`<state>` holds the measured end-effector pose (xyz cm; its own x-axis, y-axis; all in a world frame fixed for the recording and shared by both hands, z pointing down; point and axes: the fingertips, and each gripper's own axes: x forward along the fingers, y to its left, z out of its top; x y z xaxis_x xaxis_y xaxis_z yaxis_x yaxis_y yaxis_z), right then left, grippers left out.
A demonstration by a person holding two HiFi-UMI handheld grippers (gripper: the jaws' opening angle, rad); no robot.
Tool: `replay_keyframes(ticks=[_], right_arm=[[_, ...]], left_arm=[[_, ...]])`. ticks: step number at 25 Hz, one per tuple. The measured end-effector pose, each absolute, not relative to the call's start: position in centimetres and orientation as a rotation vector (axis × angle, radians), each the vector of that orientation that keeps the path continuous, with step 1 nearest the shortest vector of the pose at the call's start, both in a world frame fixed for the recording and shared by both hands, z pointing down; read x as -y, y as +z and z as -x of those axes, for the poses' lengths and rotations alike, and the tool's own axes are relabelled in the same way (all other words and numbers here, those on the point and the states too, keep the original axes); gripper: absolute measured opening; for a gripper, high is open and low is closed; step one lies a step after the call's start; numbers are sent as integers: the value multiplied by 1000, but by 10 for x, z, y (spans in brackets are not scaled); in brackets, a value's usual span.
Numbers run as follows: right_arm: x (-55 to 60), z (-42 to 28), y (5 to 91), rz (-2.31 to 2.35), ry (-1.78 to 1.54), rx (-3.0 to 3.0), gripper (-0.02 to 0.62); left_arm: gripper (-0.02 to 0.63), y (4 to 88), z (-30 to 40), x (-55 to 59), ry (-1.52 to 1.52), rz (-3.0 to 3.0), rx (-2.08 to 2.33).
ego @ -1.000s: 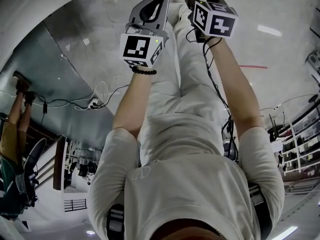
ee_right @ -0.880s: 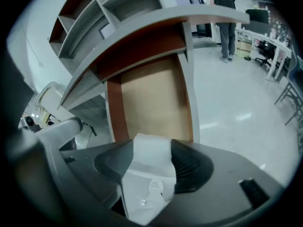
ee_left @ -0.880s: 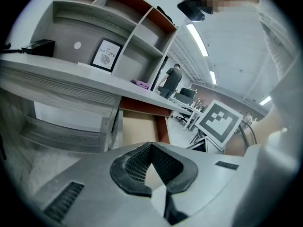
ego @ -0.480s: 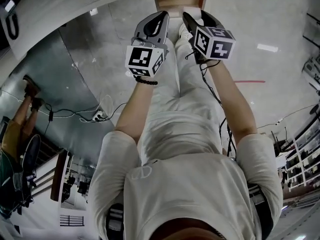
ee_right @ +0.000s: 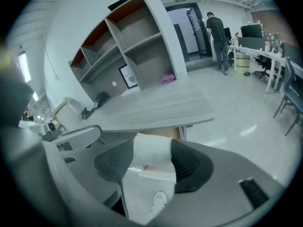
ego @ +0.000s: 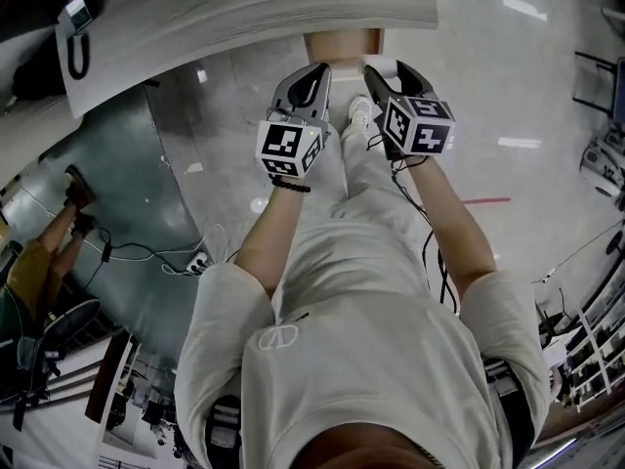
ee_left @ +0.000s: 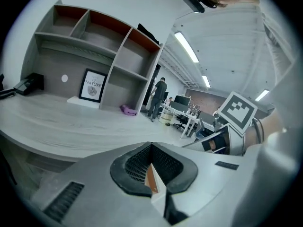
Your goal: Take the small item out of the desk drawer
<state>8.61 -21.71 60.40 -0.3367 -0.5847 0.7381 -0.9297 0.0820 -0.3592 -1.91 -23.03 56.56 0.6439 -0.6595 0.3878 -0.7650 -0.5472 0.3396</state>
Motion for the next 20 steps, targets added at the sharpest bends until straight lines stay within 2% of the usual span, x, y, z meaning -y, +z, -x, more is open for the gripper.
replay_keyframes(ticks=[10, 20], right_arm=[[239, -117, 485, -1635, 960, 2094, 250], [247, -150, 375, -1793, 803, 2193, 249]], left_arm=[[-2, 481, 21, 231, 213, -2443, 1181], [-2, 385, 52, 247, 99, -2539, 1309]])
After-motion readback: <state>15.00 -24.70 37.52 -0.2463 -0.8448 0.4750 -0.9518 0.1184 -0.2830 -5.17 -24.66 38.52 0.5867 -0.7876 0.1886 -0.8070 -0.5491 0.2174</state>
